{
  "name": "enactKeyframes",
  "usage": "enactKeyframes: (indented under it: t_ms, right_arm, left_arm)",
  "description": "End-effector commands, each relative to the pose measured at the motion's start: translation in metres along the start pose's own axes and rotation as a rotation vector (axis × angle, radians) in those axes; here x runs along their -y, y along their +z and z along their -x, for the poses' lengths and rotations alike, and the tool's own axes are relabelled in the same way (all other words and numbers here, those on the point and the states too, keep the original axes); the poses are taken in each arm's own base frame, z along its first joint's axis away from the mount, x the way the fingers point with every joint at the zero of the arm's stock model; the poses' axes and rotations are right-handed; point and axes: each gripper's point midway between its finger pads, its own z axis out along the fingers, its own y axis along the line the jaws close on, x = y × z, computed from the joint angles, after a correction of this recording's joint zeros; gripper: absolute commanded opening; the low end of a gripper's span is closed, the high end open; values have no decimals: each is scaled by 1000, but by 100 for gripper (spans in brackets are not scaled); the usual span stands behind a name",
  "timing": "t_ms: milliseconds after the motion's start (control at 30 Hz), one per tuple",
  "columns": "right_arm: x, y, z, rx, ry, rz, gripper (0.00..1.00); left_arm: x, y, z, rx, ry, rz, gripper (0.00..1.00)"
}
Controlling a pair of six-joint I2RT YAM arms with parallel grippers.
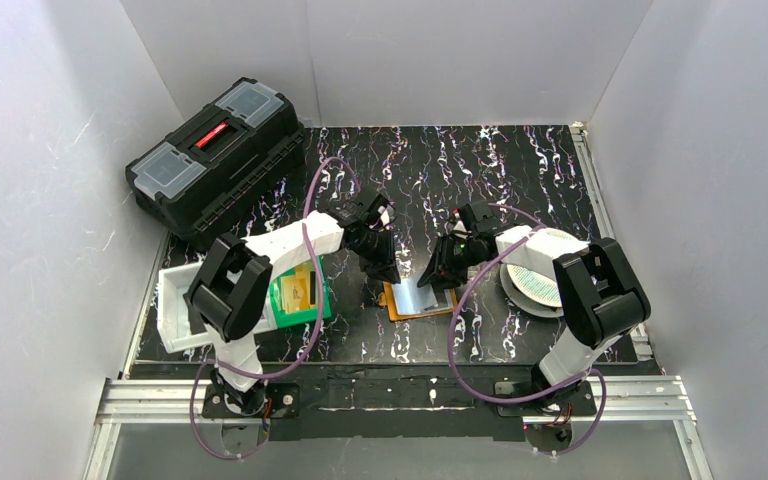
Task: Take the credit cards out of the card holder
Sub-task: Remove the credit card from the card holder.
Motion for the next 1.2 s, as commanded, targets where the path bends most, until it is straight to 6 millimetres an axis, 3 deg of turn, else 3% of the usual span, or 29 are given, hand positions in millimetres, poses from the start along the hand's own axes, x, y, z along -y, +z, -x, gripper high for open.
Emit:
enactKeyframes:
  t_ms: [0,267,567,767,900,1167]
  right_arm:
    - [-36,-6,5,17,-75,84,37]
    - [-54,5,-4,-1,-122,73,42]
    - [-49,44,-10,-80,-89,49,43]
    - [-47,61,-11,-110,-55,35,45]
    - [-50,55,-8,-81,-58,27,47]
    - [-59,20,4,26,-74,12,49]
  left_arm:
    - [0,-24,1,46,26,26,12]
    - [-3,-36,-3,63,22,43,9]
    - [-15,-58,-14,93,-1,98,5]
    - [-9,-71,-22,99,-2,64,5]
    - [1,-69,-24,85,-6,17,5]
    - [29,-56,-14,70,-80,-101,6]
